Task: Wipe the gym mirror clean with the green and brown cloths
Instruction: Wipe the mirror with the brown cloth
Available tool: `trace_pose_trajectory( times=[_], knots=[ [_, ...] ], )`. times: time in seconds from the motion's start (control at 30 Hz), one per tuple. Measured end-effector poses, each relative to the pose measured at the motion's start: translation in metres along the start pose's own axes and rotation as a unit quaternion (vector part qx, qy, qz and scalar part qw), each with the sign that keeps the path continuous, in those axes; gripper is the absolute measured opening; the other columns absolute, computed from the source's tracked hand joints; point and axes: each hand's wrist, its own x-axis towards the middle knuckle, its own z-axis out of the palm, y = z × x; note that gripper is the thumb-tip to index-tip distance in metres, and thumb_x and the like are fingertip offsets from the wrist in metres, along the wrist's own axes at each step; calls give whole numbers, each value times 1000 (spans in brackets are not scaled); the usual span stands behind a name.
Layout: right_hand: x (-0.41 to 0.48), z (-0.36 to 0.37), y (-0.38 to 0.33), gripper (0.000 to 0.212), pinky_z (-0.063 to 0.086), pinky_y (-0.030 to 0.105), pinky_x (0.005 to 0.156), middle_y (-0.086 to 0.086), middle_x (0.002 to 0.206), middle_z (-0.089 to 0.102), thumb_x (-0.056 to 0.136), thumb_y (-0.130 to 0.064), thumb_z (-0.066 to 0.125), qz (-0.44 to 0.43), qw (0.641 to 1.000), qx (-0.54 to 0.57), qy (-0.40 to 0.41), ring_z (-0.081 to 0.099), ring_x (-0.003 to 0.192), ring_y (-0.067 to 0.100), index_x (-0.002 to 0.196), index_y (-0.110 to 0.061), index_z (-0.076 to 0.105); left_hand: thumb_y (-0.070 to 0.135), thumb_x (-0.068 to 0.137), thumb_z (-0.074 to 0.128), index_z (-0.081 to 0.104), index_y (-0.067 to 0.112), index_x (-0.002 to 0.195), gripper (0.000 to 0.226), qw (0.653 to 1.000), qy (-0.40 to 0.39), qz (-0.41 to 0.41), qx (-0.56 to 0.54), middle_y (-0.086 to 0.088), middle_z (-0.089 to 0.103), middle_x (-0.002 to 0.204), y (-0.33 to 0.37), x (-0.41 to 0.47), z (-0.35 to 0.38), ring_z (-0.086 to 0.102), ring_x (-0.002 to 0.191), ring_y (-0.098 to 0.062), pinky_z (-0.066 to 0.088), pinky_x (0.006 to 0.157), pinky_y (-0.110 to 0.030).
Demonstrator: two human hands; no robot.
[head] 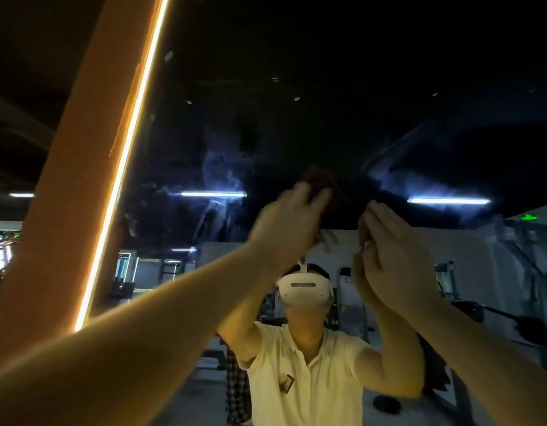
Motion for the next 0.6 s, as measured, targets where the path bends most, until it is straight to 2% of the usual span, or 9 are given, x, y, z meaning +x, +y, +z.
trace_pose_trajectory(
  times=[0.07, 0.1, 0.17, 0.27, 0.37, 0.43, 0.5, 0.53, 0.6],
  knots=[
    [-3, 5, -2, 56, 28, 46, 117, 20, 157, 44, 98, -28, 41, -6, 1000, -18, 6, 42, 145, 35, 145, 1, 52, 33, 98, 57, 40, 31, 149, 54, 994, 17, -111, 14, -3, 45, 138, -66, -27, -12, 55, 105, -21, 52, 79, -37],
    [-4, 8, -4, 55, 26, 46, 118, 20, 158, 42, 98, -26, 48, -1, 1000, -22, 3, 39, 147, 35, 146, 1, 50, 31, 97, 57, 42, 28, 148, 53, 983, 28, -179, 42, -7, 46, 135, -96, -41, -20, 59, 101, -28, 55, 75, -43],
    [-4, 12, -8, 59, 23, 46, 121, 19, 162, 37, 97, -27, 51, 7, 1000, -30, -5, 33, 150, 33, 150, -1, 45, 26, 95, 56, 41, 8, 152, 61, 961, 23, -255, 103, -25, 50, 125, -134, -62, -26, 64, 88, -45, 58, 62, -50],
    [-4, 12, -7, 62, 24, 48, 123, 17, 164, 33, 98, -32, 41, 2, 999, -29, -14, 29, 153, 31, 153, -3, 43, 29, 102, 31, 40, -3, 150, 59, 961, -40, -245, 119, -30, 48, 131, -102, -57, -20, 62, 93, -43, 53, 61, -45],
    [-6, 7, 3, 64, 20, 43, 124, 12, 166, 30, 99, -35, 25, -29, 999, 2, -46, 24, 155, 25, 155, -7, 41, 29, 104, 44, 35, 3, 153, 56, 970, 24, -242, 2, -21, 49, 126, -17, -27, -2, 63, 87, -32, 40, 62, -32],
    [-5, -1, 13, 67, 14, 35, 125, 8, 165, 33, 97, -36, 19, -44, 995, 65, -61, 24, 154, 19, 155, -8, 42, 31, 104, 49, 30, 8, 154, 58, 975, 51, -210, -52, -16, 49, 128, 34, 1, 7, 63, 90, -23, 49, 66, -29],
    [-5, -14, 23, 64, 33, 39, 121, 9, 151, 54, 96, -35, 22, -11, 991, 128, -29, 49, 140, 19, 144, -9, 55, 32, 103, 52, 28, 11, 154, 61, 980, 60, -176, -72, -13, 48, 131, 75, 27, 20, 64, 95, -20, 58, 75, -32],
    [-5, -21, 32, 60, 47, 43, 111, 9, 138, 63, 96, -34, 25, 23, 989, 146, 14, 60, 125, 20, 135, -8, 61, 33, 103, 52, 27, 11, 155, 62, 983, 57, -162, -71, -13, 47, 133, 95, 39, 24, 64, 97, -21, 59, 77, -34],
    [-4, -32, 54, 55, 53, 47, 103, 12, 134, 65, 96, -31, 28, 93, 982, 136, 87, 63, 117, 25, 130, -6, 63, 33, 104, 50, 25, 11, 158, 63, 992, 40, -106, -55, -13, 46, 136, 134, 57, 31, 64, 100, -22, 60, 78, -36]
  ],
)
